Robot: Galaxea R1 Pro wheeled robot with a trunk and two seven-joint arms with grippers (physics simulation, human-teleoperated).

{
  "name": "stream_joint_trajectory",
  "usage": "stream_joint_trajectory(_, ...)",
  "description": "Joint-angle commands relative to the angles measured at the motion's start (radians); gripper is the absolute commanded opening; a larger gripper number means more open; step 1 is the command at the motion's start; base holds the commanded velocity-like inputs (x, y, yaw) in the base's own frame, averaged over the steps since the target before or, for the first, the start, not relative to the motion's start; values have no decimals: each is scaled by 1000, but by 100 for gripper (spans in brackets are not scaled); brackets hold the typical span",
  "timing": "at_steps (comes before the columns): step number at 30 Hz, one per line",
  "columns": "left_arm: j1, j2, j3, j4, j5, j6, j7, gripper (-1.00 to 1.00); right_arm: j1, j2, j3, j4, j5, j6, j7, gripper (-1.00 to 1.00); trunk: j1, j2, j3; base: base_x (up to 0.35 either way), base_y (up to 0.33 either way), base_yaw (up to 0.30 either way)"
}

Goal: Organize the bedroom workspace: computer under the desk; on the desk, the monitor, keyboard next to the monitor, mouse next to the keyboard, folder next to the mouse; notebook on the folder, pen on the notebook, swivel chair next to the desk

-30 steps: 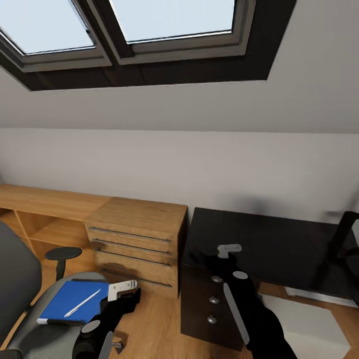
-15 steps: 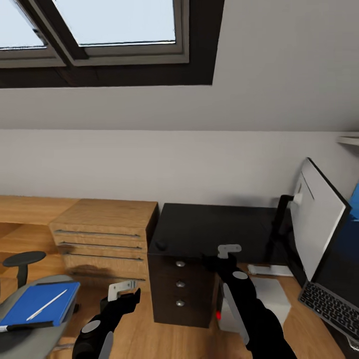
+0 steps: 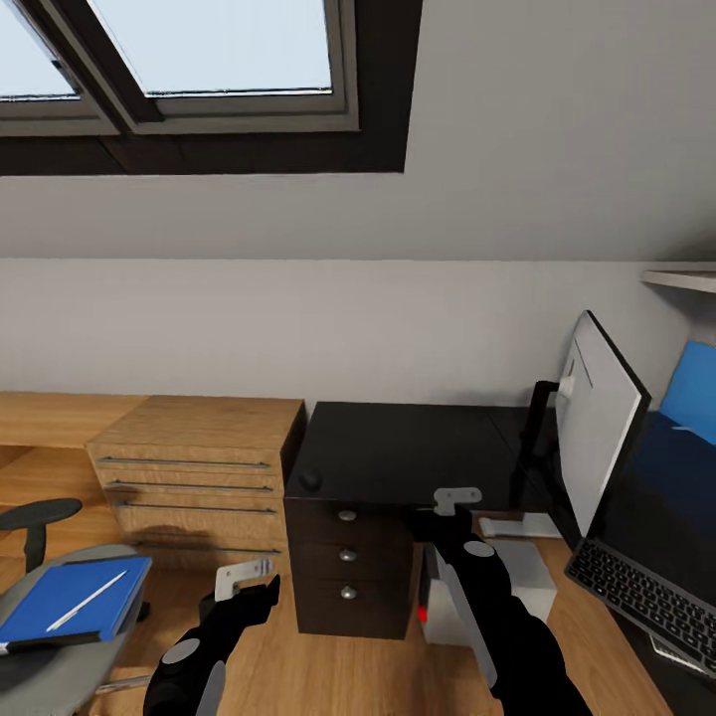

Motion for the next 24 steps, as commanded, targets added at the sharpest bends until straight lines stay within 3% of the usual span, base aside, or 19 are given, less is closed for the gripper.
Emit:
stream_joint_trajectory(1, -1, 0, 0, -2, 9, 4, 6, 100, -1, 0, 2, -2, 0, 5, -6, 100, 0, -1, -1, -14, -1, -2)
stream_joint_trajectory(17, -1, 0, 1, -3, 9, 1, 6, 100, -1, -3, -2, -4, 4, 5, -6, 100, -57, 104, 46, -1, 0, -1)
stream_joint_trajectory(24, -1, 0, 2, -4, 8, 1, 7, 100, -1, -3, -2, -2, 4, 5, -5, 100, -84, 153, 68, 0, 0, -153)
